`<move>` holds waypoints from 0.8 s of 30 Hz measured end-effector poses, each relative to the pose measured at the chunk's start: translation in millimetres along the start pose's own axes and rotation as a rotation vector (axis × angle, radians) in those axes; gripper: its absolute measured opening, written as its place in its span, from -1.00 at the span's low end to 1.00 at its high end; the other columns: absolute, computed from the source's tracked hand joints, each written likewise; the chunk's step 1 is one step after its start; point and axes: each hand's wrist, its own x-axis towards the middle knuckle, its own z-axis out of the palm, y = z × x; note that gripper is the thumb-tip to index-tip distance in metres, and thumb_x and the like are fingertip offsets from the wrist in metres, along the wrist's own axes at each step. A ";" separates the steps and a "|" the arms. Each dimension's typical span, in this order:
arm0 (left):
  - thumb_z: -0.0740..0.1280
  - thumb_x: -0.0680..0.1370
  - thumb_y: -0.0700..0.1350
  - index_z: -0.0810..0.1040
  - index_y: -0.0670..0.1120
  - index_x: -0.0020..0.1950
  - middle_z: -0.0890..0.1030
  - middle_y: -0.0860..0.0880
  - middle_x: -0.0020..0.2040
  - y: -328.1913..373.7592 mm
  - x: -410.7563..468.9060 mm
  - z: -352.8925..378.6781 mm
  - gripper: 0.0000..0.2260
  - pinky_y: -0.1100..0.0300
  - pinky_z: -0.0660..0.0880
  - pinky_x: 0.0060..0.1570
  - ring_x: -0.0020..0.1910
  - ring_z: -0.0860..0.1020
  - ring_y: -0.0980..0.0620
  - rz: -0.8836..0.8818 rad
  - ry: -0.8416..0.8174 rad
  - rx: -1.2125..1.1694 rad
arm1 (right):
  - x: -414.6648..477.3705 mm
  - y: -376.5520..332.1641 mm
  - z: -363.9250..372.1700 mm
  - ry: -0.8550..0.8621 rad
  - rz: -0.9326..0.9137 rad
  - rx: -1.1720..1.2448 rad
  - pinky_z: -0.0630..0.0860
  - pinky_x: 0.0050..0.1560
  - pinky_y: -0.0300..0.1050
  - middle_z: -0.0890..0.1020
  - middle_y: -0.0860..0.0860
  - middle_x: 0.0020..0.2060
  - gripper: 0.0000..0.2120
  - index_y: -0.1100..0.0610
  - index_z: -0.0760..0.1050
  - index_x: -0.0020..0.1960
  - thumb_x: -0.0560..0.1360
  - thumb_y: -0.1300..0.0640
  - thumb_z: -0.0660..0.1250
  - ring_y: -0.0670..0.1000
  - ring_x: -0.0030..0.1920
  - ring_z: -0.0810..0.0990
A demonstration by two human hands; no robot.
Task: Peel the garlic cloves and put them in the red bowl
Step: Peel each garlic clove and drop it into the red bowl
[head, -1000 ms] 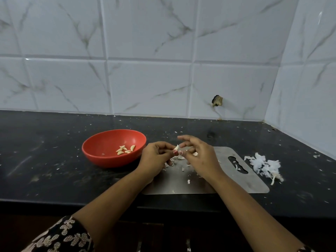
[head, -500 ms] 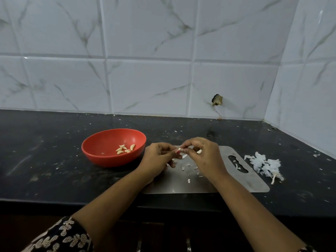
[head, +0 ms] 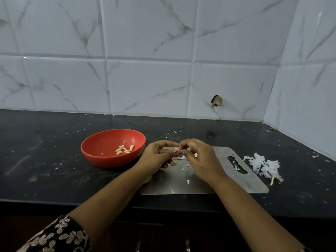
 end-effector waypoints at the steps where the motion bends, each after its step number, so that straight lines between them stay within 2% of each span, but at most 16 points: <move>1: 0.37 0.54 -0.22 0.61 -0.09 0.05 0.67 -0.08 -0.25 0.0 -0.5 0.2 -0.88 0.28 0.39 -0.40 -0.42 0.53 0.12 0.005 -0.006 -0.012 | -0.2 -1.1 0.6 -0.013 -0.020 -0.029 0.46 -0.12 -0.27 0.58 -0.13 -0.12 -0.87 0.03 0.54 -0.06 0.53 0.25 0.31 -0.16 -0.12 0.53; 5: 0.34 0.54 -0.28 0.61 -0.14 0.00 0.64 0.00 -0.35 -0.5 -1.0 0.9 -0.90 0.32 0.40 -0.43 -0.46 0.51 0.15 0.034 0.009 -0.041 | -0.5 -3.3 3.8 -0.031 -0.026 -0.040 0.44 -0.12 -0.20 0.55 -0.11 -0.15 -0.85 0.06 0.50 -0.06 0.53 0.30 0.26 -0.13 -0.12 0.50; 8: 0.36 0.52 -0.30 0.60 -0.19 0.01 0.66 -0.02 -0.33 -3.1 1.4 0.3 -0.91 0.32 0.42 -0.44 -0.46 0.53 0.13 0.052 0.087 -0.040 | -0.1 -2.6 3.7 -0.023 0.031 0.002 0.47 -0.11 -0.24 0.56 -0.16 -0.13 -0.79 0.06 0.57 0.01 0.56 0.30 0.23 -0.21 -0.18 0.53; 12: 0.41 0.48 -0.32 0.61 -0.19 -0.09 0.65 -0.09 -0.33 -6.7 3.4 -0.2 -0.94 0.29 0.46 -0.44 -0.44 0.56 0.08 0.058 0.152 0.000 | -0.6 0.7 3.6 -0.068 0.128 -0.039 0.38 -0.22 -0.32 0.49 -0.29 -0.32 -0.76 0.05 0.62 0.16 0.58 0.24 0.25 -0.24 -0.31 0.49; 16: 0.39 0.49 -0.32 0.63 -0.20 -0.10 0.65 -0.16 -0.28 -6.7 4.0 0.6 -0.94 0.30 0.46 -0.46 -0.45 0.56 0.07 0.064 0.187 0.007 | -0.6 -2.2 5.5 -0.054 0.190 -0.008 0.56 -0.16 -0.14 0.59 -0.21 -0.27 -0.80 0.01 0.62 0.13 0.52 0.06 0.39 -0.12 -0.24 0.59; 20: 0.40 0.50 -0.31 0.65 -0.14 -0.14 0.67 -0.19 -0.26 -8.4 2.7 2.0 -0.91 0.27 0.45 -0.44 -0.43 0.58 0.04 0.127 0.191 0.100 | -1.2 -5.5 8.2 -0.079 0.171 -0.027 0.51 -0.23 -0.23 0.65 -0.10 -0.22 -0.76 0.04 0.60 0.20 0.56 0.04 0.33 -0.14 -0.29 0.57; 24: 0.39 0.51 -0.28 0.65 -0.05 -0.14 0.68 -0.02 -0.32 -9.0 1.0 3.3 -0.86 0.28 0.48 -0.42 -0.41 0.61 0.08 0.213 0.189 0.250 | -2.0 -4.0 6.9 -0.092 0.122 -0.052 0.48 -0.30 -0.27 0.70 -0.04 -0.16 -0.77 0.04 0.61 0.20 0.59 0.14 0.28 -0.19 -0.34 0.55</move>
